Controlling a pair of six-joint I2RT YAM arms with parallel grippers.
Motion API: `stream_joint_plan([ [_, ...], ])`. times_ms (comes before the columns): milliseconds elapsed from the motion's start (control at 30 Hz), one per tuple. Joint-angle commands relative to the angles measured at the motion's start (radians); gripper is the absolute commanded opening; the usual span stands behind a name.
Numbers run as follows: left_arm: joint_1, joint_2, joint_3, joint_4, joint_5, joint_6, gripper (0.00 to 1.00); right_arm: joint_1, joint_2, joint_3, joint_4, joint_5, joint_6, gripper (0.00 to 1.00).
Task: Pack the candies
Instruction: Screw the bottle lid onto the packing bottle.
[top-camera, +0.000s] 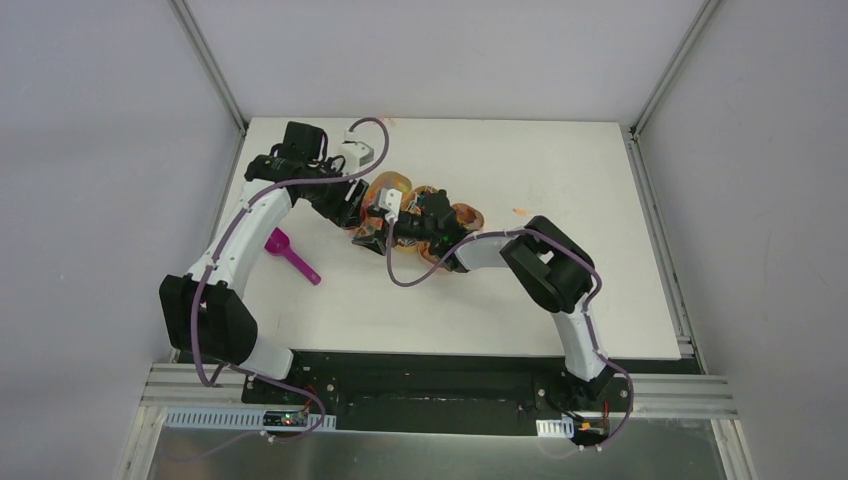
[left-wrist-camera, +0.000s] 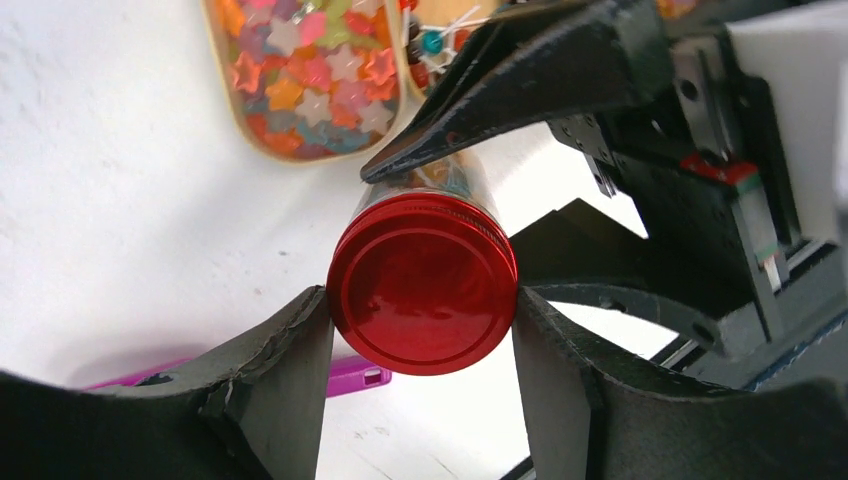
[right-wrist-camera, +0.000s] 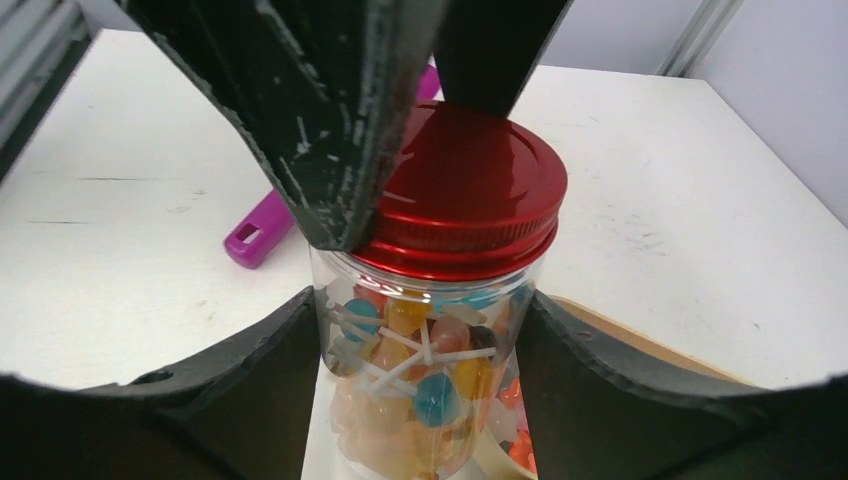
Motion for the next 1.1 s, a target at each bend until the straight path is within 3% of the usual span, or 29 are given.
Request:
stream_joint_plan([
  [0,-0.047,-0.060,-0.017,-0.019,0.176,0.185,0.34,0.001,-0.190,-0.006,0.277,-0.120,0.079,0.30],
  [367,-0.114,-0.099,-0.077,-0.080,0.282,0.482,0.37,-0.051,-0.275,-0.074,0.349,-0.292,0.225,0.27],
  [600,-0.116,-0.122,-0.053,-0.134,0.270,0.565,0.35,-0.071,-0.322,-0.108,0.363,-0.357,0.271,0.24],
  [867,-0.116,-0.125,-0.014,-0.176,0.354,0.661,0.35,-0.076,-0.319,-0.118,0.362,-0.436,0.324,0.22],
  [1067,-0.118,-0.122,-0.044,-0.205,0.380,0.732,0.39,-0.067,-0.315,-0.137,0.373,-0.438,0.330,0.22],
])
